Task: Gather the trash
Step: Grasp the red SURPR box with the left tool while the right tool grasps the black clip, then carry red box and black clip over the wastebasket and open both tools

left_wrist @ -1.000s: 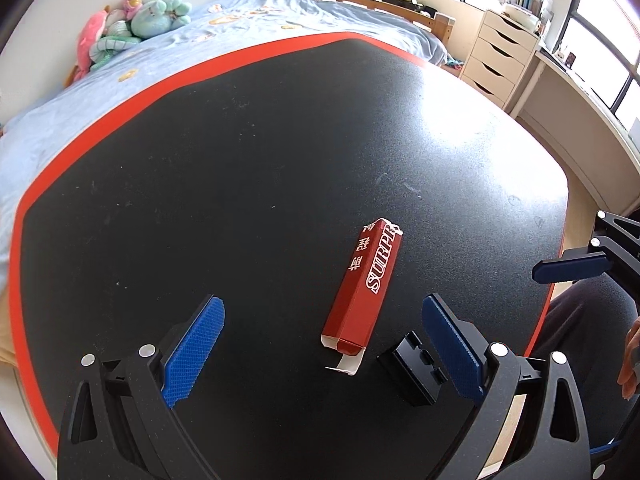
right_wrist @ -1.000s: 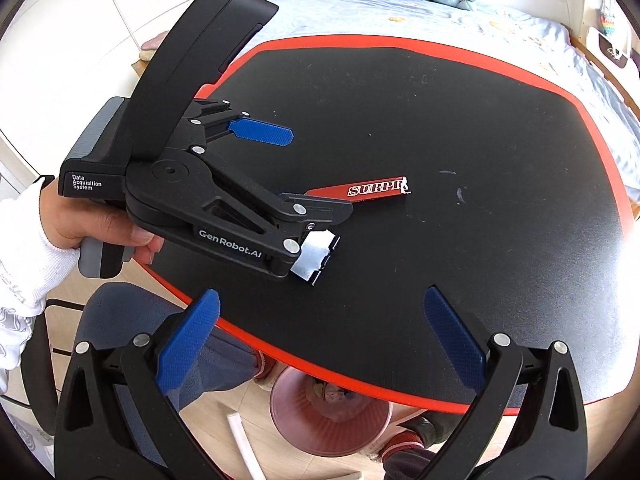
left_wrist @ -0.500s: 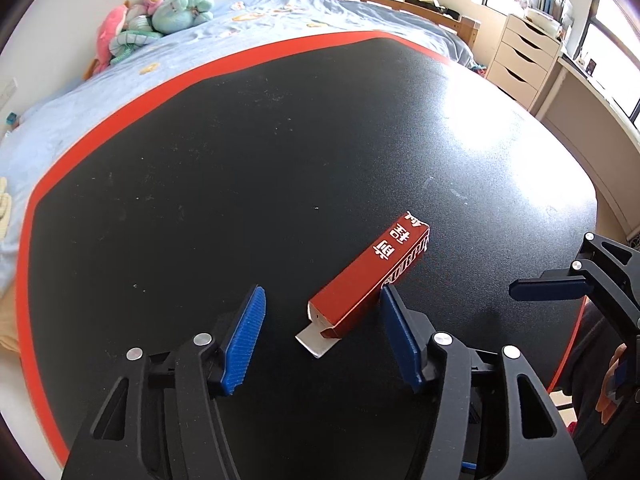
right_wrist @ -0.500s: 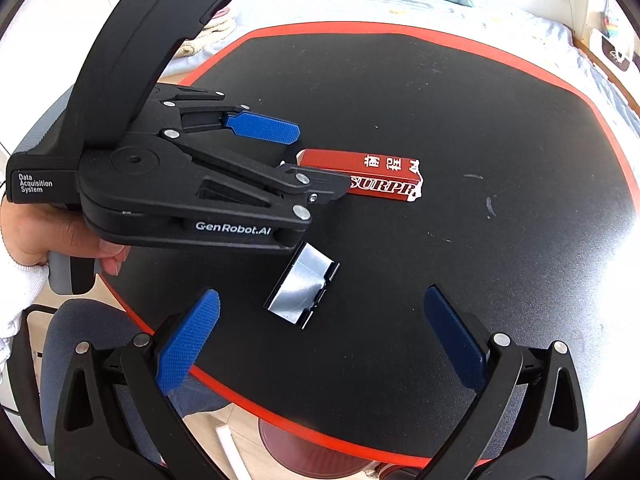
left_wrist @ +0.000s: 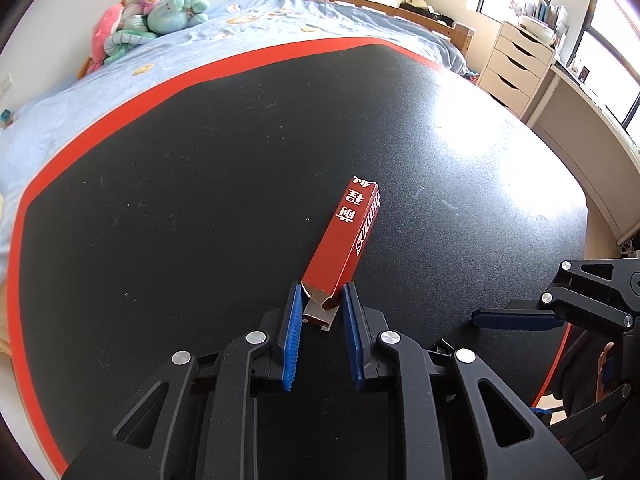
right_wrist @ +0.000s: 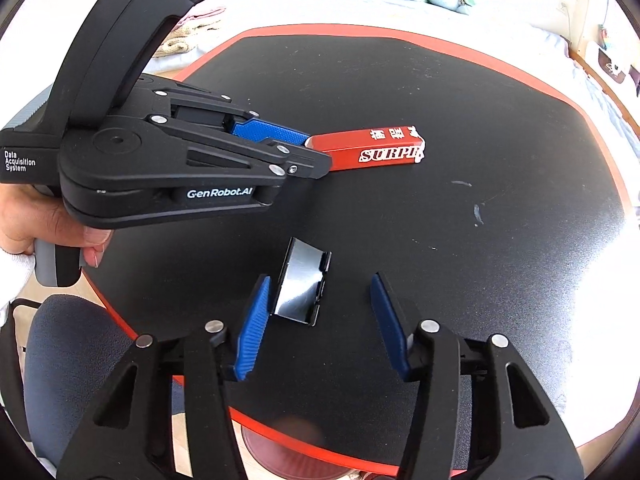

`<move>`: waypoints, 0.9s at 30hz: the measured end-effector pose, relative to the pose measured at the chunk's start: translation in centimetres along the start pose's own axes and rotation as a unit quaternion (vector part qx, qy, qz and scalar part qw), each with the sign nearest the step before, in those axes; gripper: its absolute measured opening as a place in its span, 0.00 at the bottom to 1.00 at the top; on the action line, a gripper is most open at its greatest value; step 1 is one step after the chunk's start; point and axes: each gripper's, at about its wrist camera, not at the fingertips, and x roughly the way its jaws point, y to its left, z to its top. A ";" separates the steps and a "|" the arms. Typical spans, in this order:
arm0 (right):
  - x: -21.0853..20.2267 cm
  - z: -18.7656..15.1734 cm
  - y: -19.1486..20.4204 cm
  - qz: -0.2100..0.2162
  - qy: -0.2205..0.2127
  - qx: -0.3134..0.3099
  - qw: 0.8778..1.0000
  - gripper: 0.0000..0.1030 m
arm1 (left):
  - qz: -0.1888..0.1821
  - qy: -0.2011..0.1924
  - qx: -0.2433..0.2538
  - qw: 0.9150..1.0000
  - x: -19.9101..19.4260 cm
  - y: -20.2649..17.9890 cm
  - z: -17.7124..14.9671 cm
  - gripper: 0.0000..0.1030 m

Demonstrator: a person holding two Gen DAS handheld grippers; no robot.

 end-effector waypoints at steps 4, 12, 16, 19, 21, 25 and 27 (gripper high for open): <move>-0.4 -0.1 -0.8 0.002 -0.001 0.008 1.000 0.26 | -0.009 0.001 -0.005 1.000 -0.1 0.0 -0.2 0.18; -1.2 -0.8 -1.9 0.020 -0.003 0.014 1.000 0.25 | -0.015 0.000 -0.019 1.000 -0.4 0.0 -0.4 0.16; -1.5 -0.9 -2.3 0.022 -0.003 0.015 1.000 0.24 | -0.017 -0.002 -0.027 1.000 -0.6 0.1 -0.6 0.16; -1.4 -0.2 -3.3 0.023 -0.005 0.016 1.000 0.24 | -0.018 -0.004 -0.033 0.999 -0.9 0.4 -0.8 0.15; -1.6 -0.1 -3.4 0.023 -0.007 0.017 1.000 0.24 | -0.018 -0.006 -0.035 0.999 -1.1 0.3 -0.8 0.15; -1.8 0.7 -3.3 0.020 -0.011 0.019 1.000 0.23 | -0.019 -0.009 -0.041 0.999 -1.6 0.3 -0.9 0.15; -2.0 0.6 -3.2 0.020 -0.012 0.020 1.000 0.23 | -0.021 -0.010 -0.044 0.999 -1.8 0.3 -1.0 0.14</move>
